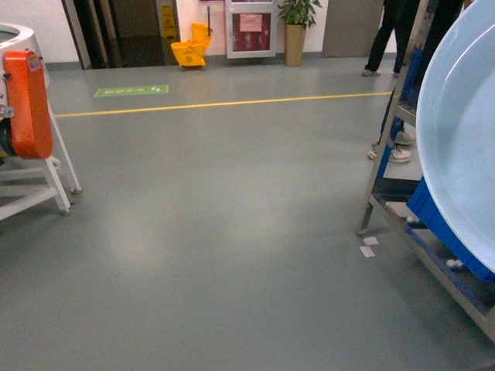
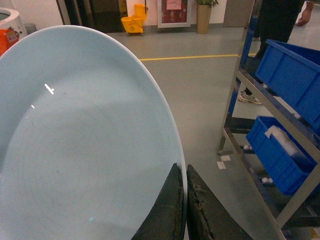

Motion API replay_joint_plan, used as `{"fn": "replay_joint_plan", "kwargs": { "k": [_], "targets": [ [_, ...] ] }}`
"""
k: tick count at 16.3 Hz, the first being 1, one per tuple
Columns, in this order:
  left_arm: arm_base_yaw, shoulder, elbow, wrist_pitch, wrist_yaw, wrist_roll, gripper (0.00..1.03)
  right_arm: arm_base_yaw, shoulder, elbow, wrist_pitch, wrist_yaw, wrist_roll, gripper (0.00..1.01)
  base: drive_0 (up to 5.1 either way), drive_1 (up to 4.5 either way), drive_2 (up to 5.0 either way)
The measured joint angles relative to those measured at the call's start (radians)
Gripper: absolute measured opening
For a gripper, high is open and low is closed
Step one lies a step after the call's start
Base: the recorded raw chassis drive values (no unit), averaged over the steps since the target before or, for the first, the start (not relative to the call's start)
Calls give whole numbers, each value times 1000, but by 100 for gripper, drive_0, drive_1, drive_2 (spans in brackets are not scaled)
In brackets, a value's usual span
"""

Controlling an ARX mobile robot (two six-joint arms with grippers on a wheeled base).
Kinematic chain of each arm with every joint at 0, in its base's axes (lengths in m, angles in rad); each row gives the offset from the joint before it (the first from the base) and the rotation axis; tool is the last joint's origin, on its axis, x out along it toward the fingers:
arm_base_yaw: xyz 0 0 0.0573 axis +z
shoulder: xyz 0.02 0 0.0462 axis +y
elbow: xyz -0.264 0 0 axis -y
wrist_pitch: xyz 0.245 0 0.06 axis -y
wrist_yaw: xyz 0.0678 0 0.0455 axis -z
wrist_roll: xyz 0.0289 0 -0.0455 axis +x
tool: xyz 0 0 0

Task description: Place blue tray on left shelf second layer neatly

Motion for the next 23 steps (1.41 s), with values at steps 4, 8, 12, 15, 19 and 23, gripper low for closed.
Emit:
{"fn": "replay_joint_plan", "kwargs": {
  "k": [4,8,12,15,19,23],
  "targets": [
    [0,0,0,2,-1,0,98,6,-5,0,4,-1,0,2,-183,33,-400],
    [0,0,0,-1,0,0,98,6,-5,0,1,-1,0,2,-177,256,-610],
    [0,0,0,0,0,0,98,6,-4,0,3,-1,0,2,-159,275,-592],
    [0,0,0,2,-1,0,98,6,3,-1,4,0,0,2,-174,-174,-174],
    [0,0,0,0,0,0,98,6,0,-1,1,0,0,2,-169,-169,-169],
    [0,0,0,0,1,0,98,6,0,-1,1,0,0,2,-144,-144,-144]
  ]
}}
